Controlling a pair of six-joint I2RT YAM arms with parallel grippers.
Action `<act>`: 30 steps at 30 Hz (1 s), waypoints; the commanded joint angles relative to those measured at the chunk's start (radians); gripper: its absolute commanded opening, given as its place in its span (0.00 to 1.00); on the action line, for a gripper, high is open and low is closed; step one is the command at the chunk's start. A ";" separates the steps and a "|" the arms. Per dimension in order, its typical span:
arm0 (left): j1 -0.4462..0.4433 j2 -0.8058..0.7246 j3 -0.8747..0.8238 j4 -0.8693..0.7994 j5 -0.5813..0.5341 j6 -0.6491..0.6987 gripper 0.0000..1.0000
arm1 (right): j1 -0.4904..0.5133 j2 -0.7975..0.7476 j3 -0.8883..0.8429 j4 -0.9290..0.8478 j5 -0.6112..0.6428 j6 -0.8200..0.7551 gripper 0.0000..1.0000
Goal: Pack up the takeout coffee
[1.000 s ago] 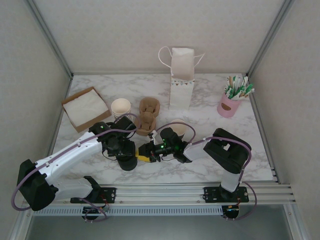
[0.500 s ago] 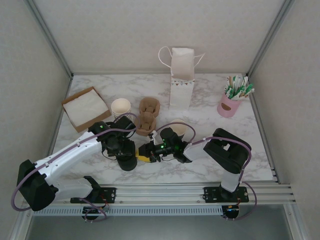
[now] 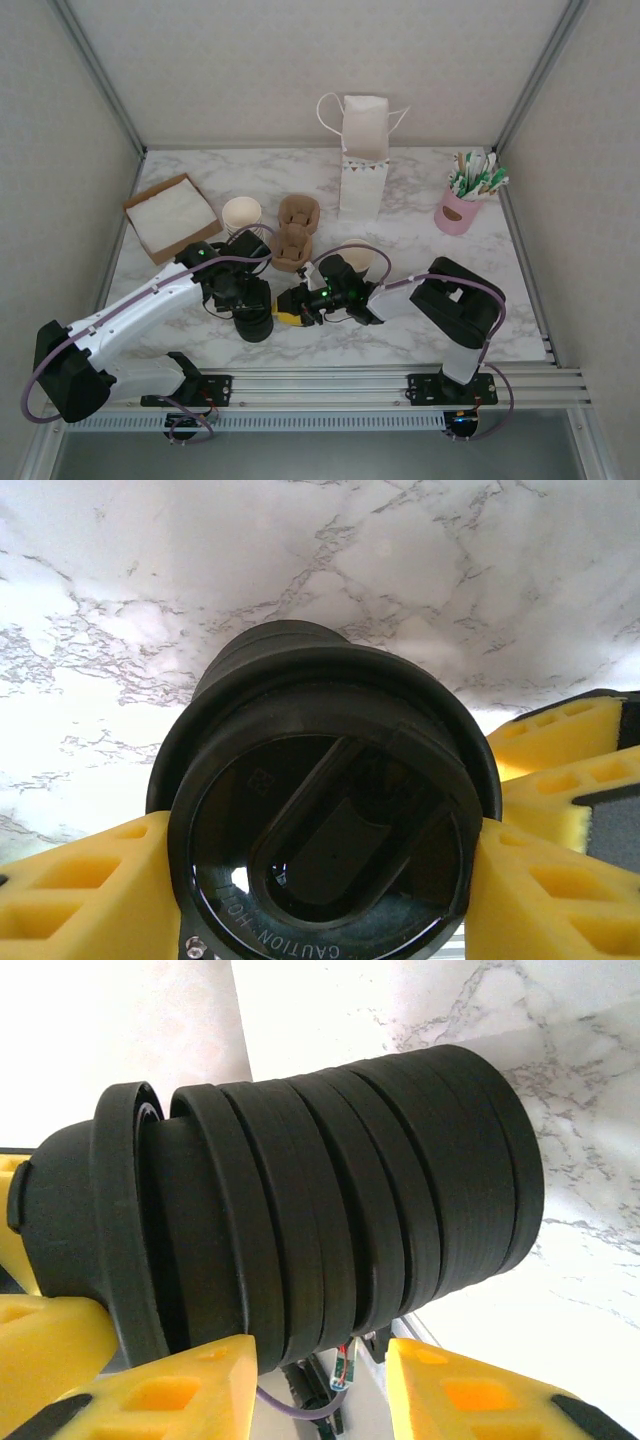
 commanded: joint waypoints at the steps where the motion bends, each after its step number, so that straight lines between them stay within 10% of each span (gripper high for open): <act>1: 0.003 -0.015 0.035 -0.009 0.000 -0.011 0.57 | 0.013 -0.063 0.043 -0.087 0.000 -0.065 0.41; 18: 0.004 -0.002 0.072 -0.061 -0.048 -0.007 0.56 | 0.009 -0.161 0.081 -0.294 0.042 -0.169 0.43; 30: 0.000 0.010 0.182 -0.117 -0.079 -0.011 0.54 | -0.019 -0.371 0.194 -0.830 0.276 -0.437 0.58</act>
